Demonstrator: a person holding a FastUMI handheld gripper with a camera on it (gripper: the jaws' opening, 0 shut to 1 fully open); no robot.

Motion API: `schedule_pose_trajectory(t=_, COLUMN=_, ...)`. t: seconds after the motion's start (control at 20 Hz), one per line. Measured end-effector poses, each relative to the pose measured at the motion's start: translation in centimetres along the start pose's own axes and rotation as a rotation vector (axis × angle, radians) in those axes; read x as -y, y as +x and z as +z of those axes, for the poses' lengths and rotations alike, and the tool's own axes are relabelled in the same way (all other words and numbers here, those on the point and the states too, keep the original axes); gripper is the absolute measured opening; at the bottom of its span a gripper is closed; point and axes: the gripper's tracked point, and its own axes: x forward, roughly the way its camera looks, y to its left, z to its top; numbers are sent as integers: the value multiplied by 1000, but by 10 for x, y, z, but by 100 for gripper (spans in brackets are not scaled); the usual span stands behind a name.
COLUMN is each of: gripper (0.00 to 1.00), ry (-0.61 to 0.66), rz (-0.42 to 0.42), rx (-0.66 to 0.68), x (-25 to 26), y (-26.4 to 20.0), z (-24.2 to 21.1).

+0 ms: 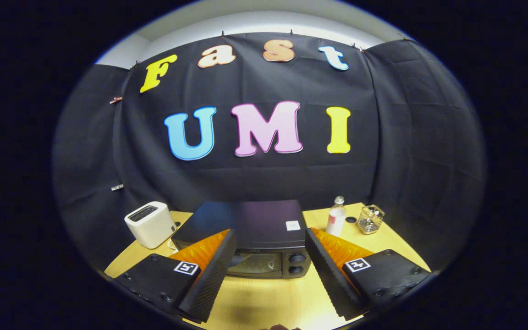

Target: Open the toaster oven, put the food inside, and close the toaster oven door.

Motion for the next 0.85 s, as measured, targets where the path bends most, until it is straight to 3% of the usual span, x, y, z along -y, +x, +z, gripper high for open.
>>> schedule_pose_trajectory(t=0.4, gripper=99, ry=-28, rz=-96, rx=38, x=49, y=-31, z=26)
schedule_pose_trajectory(t=0.85, gripper=99, ry=-5, rz=-63, rx=59, x=38, y=-31, z=38)
